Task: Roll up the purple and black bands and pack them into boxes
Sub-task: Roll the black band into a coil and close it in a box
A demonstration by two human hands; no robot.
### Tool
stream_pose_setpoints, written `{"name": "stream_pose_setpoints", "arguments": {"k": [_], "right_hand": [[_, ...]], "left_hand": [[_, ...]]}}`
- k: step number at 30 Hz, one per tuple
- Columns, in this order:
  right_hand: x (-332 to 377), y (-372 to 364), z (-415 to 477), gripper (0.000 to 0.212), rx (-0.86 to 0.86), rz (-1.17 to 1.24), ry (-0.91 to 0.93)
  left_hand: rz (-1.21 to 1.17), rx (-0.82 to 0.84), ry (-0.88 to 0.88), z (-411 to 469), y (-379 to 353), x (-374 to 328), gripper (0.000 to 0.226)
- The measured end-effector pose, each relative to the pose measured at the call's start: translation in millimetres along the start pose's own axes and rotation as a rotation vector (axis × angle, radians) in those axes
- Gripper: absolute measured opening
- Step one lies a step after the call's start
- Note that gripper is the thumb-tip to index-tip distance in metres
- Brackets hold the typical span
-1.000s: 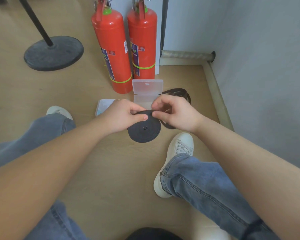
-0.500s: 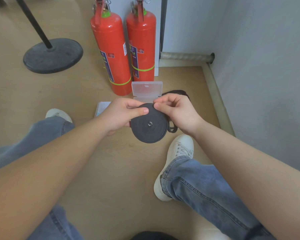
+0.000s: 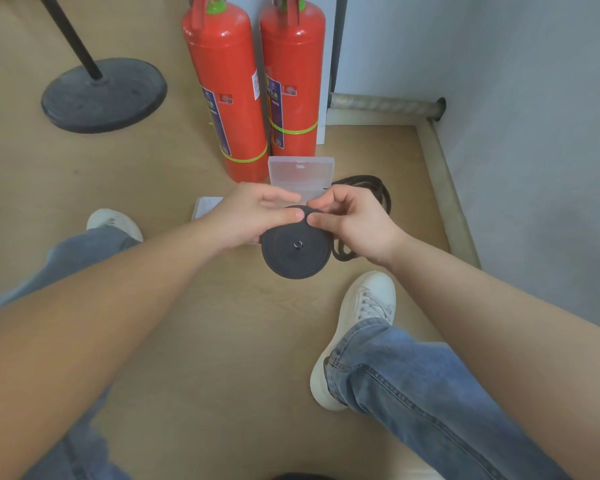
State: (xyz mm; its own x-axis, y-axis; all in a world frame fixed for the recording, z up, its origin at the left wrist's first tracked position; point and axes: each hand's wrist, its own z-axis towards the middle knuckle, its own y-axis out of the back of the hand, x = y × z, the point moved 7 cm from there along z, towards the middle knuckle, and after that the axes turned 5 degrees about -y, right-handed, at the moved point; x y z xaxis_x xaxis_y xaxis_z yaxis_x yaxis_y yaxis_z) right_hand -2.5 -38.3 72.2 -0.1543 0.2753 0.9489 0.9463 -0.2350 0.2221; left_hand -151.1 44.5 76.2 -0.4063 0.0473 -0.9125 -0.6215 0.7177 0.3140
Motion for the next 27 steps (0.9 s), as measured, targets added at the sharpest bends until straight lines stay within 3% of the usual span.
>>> {"name": "stream_pose_setpoints", "arguments": {"k": [4,9,15,18,21,24,27], "right_hand": [[-4,-2,8,0.018,0.011,0.005,-0.007],[-18,15,10,0.013,-0.111,0.129,-0.056],[-46,25,4,0.017,-0.250,0.298,-0.196],[-50,22,6,0.018,-0.152,0.394,-0.227],[-49,15,5,0.037,-0.056,0.451,-0.240],[-51,12,5,0.041,-0.017,0.404,-0.240],[-52,8,5,0.039,0.045,0.303,-0.217]], "left_hand": [[0.060,0.065,-0.002,8,0,3,0.015],[-0.285,-0.009,0.107,10,-6,29,0.009],[-0.443,-0.091,0.170,14,-27,37,0.012],[-0.486,-0.139,0.188,14,-29,40,0.012],[-0.491,-0.158,0.182,14,-23,41,0.009],[-0.370,-0.077,0.171,12,-19,40,0.002],[-0.207,0.010,0.169,12,-19,43,0.018]]}}
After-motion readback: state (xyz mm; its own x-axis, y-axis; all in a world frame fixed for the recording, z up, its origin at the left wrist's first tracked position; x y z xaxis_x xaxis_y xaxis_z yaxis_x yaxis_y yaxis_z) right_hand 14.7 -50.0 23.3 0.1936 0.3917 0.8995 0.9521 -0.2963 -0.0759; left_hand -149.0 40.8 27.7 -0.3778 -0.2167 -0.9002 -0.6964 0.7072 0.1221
